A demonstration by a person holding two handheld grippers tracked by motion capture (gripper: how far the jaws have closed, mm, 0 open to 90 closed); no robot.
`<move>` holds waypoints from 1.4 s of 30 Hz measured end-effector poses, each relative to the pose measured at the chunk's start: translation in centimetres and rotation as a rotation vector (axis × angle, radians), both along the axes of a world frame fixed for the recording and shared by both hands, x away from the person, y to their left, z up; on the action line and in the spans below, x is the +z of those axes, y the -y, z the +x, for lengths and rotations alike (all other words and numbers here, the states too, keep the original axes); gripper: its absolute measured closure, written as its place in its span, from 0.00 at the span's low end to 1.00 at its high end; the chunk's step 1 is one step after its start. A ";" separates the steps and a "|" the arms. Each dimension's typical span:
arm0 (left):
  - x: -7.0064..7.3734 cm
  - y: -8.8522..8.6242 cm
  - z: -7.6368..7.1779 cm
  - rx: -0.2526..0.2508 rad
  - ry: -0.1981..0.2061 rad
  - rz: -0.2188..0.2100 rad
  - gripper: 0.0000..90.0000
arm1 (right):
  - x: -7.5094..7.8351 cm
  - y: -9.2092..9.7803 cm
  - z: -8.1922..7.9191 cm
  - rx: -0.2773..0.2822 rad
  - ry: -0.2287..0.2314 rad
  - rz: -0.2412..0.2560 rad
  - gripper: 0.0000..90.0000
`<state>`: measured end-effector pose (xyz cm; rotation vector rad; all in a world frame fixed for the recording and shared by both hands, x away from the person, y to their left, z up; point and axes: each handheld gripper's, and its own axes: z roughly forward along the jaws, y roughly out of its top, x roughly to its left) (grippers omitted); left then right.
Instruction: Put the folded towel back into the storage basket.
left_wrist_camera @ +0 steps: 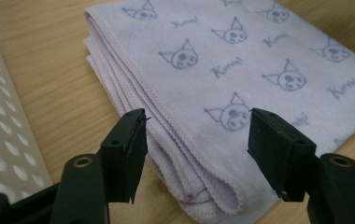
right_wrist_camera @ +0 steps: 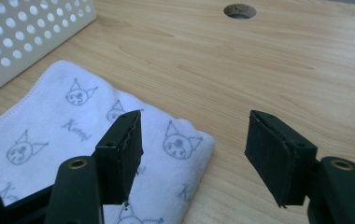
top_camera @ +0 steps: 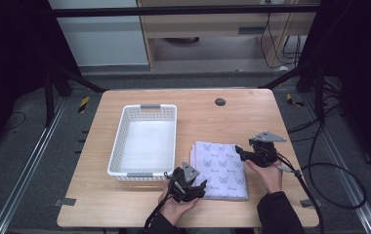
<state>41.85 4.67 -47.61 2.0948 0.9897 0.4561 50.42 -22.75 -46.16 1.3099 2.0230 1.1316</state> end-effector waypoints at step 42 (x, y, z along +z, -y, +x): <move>-2.3 -0.1 0.6 0.067 -0.132 -0.074 0.47 | -3.6 -1.5 0.8 0.016 -0.180 0.024 0.64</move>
